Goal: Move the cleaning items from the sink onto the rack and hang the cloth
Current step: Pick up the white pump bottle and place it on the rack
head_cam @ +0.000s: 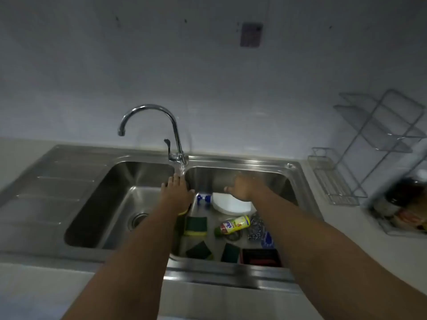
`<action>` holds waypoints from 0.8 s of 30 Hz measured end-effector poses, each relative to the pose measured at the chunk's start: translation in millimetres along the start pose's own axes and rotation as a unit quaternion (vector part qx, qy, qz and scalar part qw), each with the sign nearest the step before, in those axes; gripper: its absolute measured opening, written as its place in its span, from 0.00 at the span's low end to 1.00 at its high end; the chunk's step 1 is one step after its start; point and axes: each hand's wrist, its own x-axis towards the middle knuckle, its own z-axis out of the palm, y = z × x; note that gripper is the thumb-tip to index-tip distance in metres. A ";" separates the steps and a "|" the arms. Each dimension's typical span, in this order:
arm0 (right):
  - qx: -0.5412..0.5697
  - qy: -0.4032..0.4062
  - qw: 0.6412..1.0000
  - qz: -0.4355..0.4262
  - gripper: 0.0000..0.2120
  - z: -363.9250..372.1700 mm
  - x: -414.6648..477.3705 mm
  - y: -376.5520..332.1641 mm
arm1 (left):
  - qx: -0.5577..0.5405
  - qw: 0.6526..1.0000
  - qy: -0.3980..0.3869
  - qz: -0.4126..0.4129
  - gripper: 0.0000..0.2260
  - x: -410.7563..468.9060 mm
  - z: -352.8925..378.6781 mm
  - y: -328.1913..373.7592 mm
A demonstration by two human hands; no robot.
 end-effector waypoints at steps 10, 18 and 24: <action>0.023 -0.086 0.996 0.021 0.37 98.6 100.6 -24.0 | -0.012 1.000 0.013 -0.024 0.28 62.6 81.5 -46.5; 0.005 -0.111 0.993 0.039 0.42 149.9 156.5 -20.8 | -0.013 0.997 0.076 -0.021 0.26 84.7 124.8 -58.4; -0.003 -0.112 0.991 0.068 0.47 179.6 176.2 -17.9 | -0.009 0.995 0.100 -0.022 0.26 87.5 129.2 -58.6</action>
